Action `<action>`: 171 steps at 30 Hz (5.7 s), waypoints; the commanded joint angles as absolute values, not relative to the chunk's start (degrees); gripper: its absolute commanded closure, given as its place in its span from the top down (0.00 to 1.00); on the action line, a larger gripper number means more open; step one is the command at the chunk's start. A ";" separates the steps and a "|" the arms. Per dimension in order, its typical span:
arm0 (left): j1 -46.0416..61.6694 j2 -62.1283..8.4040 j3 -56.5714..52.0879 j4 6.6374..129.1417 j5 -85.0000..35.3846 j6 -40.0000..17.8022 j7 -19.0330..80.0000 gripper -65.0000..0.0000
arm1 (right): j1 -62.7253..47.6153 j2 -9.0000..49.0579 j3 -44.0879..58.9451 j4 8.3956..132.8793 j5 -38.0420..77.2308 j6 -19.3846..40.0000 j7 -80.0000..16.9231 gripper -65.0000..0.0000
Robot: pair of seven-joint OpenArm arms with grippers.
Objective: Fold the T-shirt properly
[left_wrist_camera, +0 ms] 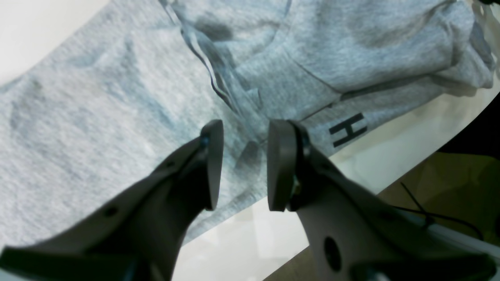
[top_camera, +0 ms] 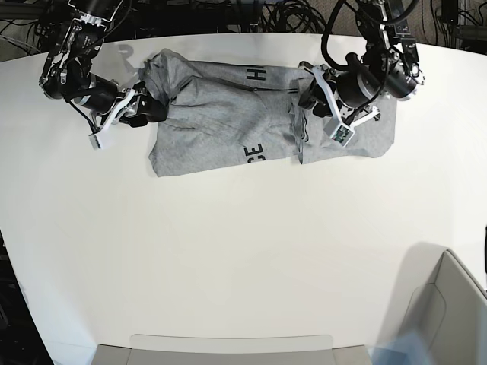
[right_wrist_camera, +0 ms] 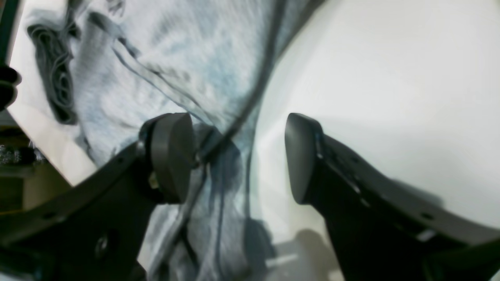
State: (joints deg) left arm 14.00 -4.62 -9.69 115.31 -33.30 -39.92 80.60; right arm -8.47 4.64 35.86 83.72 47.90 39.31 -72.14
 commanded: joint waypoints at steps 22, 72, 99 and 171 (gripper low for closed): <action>14.73 -4.79 -9.63 116.09 -34.24 -40.00 80.00 0.29 | -9.10 1.80 25.01 79.34 50.42 40.00 -72.66 0.57; 19.74 -13.58 -20.53 116.18 -34.24 -40.00 80.00 0.29 | 2.95 11.03 -34.68 115.91 7.25 -33.45 -78.81 0.00; 19.82 -13.32 -20.00 116.18 -34.24 -40.00 80.00 0.29 | 12.44 -5.14 -54.46 87.96 -12.88 -36.00 -79.87 0.34; 21.05 -11.30 -20.00 116.00 -34.24 -40.00 80.00 0.29 | 5.76 4.35 -42.59 113.45 -12.44 -20.09 -80.00 0.00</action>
